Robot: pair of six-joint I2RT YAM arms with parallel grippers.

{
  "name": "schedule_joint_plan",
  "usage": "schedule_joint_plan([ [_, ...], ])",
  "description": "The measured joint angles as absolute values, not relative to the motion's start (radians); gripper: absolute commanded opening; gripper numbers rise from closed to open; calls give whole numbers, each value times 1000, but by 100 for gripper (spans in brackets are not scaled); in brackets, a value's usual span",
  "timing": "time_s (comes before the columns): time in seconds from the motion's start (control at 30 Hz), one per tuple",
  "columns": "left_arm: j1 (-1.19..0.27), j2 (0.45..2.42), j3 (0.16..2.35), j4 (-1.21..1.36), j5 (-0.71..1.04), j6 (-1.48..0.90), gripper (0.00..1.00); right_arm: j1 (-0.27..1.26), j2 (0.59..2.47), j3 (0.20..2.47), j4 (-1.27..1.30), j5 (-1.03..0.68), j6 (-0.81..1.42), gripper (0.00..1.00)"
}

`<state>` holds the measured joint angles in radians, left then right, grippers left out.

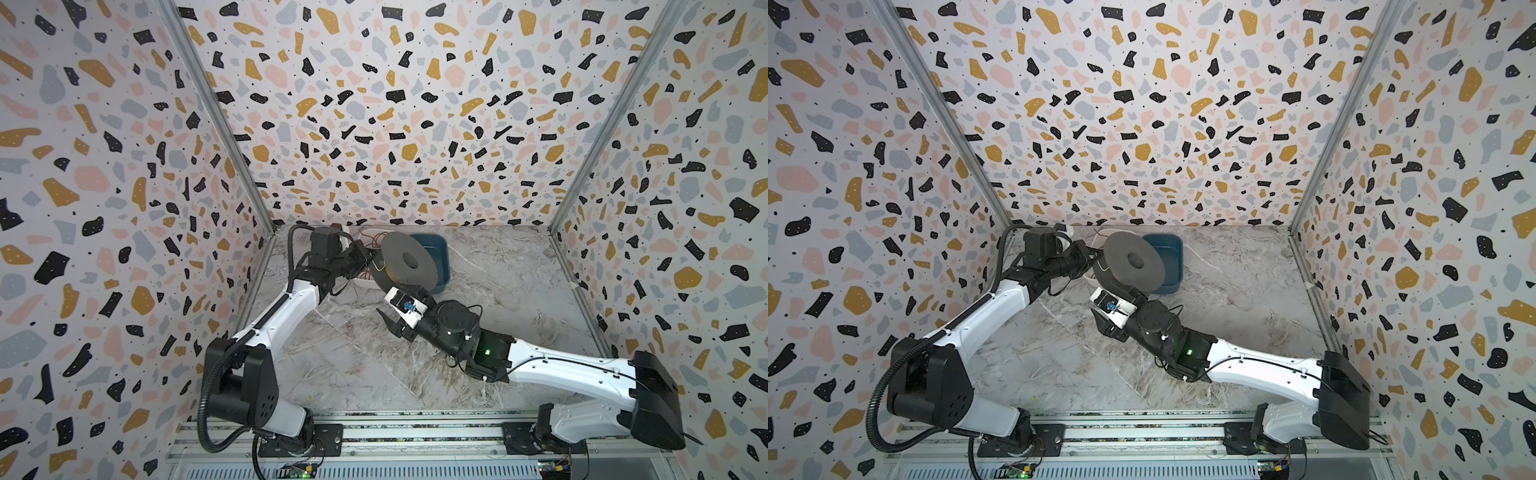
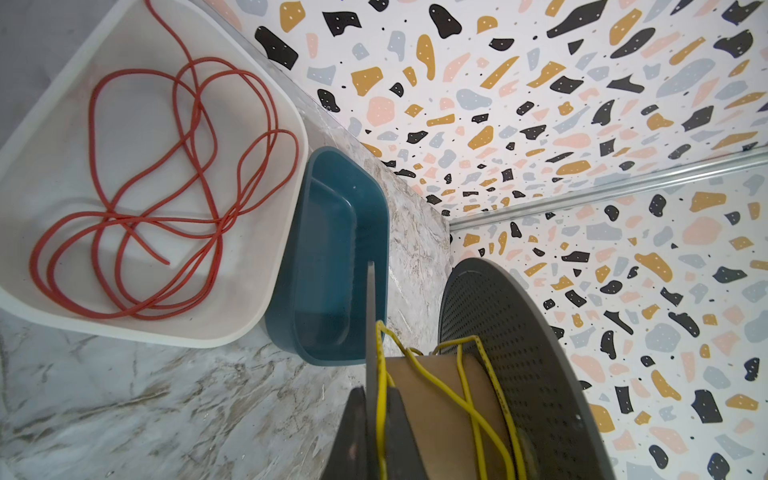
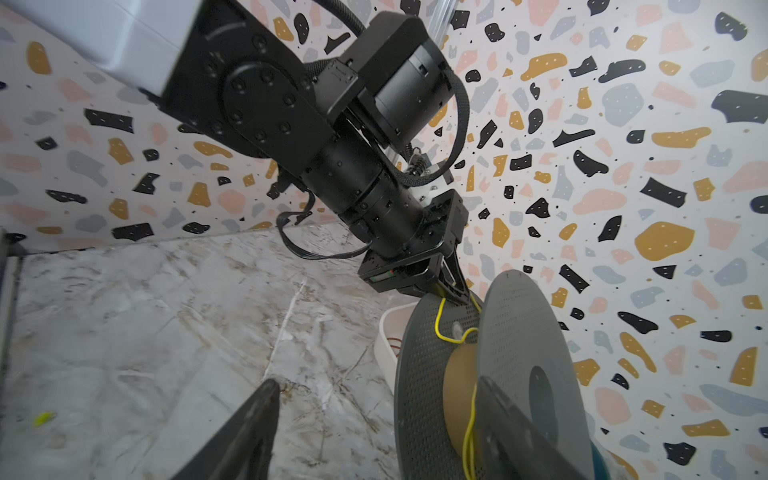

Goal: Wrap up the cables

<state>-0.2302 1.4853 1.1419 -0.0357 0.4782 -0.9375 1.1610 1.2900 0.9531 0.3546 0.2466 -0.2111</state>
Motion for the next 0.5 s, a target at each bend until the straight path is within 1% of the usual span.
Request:
schedule_joint_plan([
  [0.07, -229, 1485, 1142, -24, 496, -929, 0, 1130, 1248, 946, 303, 187, -152, 74],
  [0.23, -220, 1486, 1142, 8, 543, -906, 0, 945, 1152, 915, 184, -7, 20, 74],
  [0.5, -209, 1502, 1138, 75, 619, -898, 0, 713, 1036, 856, 89, -274, 219, 69],
])
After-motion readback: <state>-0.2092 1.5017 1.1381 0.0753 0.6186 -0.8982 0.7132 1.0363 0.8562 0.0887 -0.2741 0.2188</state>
